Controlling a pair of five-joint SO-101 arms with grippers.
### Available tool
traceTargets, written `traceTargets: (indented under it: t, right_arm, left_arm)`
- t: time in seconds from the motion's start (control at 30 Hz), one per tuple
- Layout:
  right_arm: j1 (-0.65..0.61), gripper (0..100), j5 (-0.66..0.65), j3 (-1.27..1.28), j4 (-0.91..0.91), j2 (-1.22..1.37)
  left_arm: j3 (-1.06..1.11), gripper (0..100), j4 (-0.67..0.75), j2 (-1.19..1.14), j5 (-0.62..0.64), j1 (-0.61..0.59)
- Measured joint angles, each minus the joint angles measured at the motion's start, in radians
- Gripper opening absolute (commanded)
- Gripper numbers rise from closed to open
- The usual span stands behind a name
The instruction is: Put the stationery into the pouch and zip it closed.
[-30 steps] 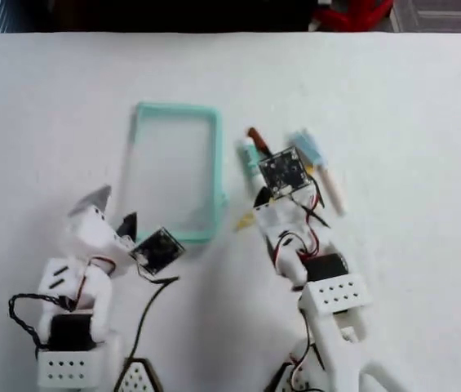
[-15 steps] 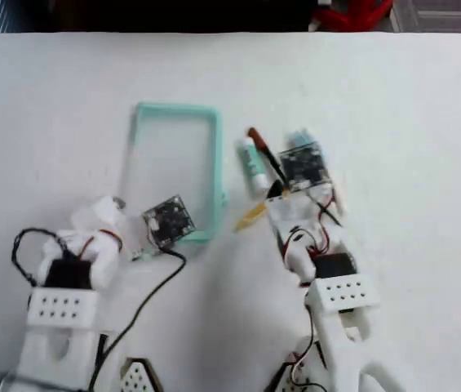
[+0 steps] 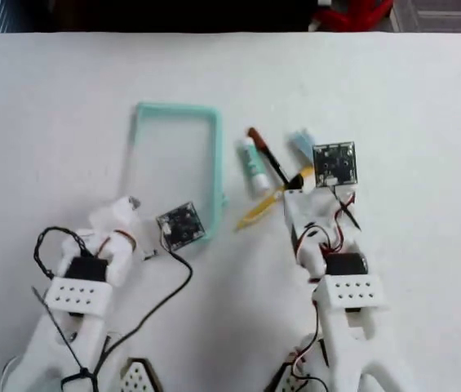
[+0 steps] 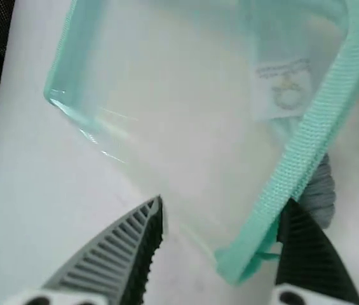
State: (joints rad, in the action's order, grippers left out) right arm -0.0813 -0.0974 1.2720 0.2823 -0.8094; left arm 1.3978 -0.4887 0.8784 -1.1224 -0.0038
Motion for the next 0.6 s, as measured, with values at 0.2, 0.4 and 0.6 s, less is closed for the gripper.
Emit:
traceTargets:
  t: [0.2, 0.4, 0.6]
  right_arm:
    - [-0.002, 24.8, 0.000, 0.000, 0.000, 0.000]
    - [-0.008, 24.8, 0.000, 0.000, 0.000, 0.000]
    - [-0.009, 24.8, 0.000, 0.000, 0.000, 0.000]
  left_arm:
    - [0.006, 18, 0.018, -0.002, 0.000, 0.000]
    - [0.006, 18, 0.018, -0.002, 0.000, 0.015]
    - [0.006, 14, 0.018, -0.002, 0.000, 0.014]
